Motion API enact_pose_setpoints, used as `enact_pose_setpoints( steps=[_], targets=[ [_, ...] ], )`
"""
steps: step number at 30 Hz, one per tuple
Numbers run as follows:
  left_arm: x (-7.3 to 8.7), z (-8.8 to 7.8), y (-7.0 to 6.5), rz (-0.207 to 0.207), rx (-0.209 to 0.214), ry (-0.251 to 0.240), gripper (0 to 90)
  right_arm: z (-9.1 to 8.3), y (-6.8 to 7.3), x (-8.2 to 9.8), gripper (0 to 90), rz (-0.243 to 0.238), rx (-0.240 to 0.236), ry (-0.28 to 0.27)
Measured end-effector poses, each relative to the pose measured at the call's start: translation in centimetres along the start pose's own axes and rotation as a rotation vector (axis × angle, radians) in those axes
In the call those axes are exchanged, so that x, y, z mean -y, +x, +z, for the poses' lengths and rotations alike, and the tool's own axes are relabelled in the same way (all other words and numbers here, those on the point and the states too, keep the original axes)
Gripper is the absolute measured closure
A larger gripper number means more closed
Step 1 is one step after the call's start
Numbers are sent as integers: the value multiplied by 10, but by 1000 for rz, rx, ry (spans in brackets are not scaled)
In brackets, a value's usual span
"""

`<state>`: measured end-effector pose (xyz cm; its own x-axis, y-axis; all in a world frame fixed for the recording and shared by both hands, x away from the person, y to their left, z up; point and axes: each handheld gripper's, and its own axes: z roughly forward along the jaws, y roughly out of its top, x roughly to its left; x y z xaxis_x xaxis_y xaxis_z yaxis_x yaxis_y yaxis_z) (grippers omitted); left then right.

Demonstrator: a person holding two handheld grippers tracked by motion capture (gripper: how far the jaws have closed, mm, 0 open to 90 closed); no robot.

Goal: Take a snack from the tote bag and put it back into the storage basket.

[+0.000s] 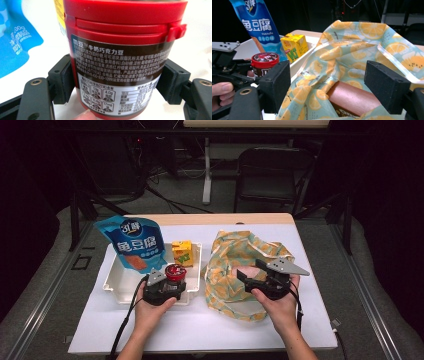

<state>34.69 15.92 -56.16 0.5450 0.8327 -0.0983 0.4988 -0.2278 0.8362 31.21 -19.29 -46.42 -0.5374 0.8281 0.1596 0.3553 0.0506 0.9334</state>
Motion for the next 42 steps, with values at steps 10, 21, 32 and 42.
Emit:
enact_pose_setpoints(
  steps=[10,21,32,42],
  targets=[
    [0,5,-4,17,-18,68,261,-2,-6,8,218,0,26,10],
    [4,5,-6,33,-47,124,253,-5,-10,14,223,13,40,10],
    [16,-28,-3,-5,1,12,193,-8,-12,18,218,5,40,14],
    [36,-66,-4,-89,48,-154,900,-7,-11,19,217,-1,37,15]
  ],
)
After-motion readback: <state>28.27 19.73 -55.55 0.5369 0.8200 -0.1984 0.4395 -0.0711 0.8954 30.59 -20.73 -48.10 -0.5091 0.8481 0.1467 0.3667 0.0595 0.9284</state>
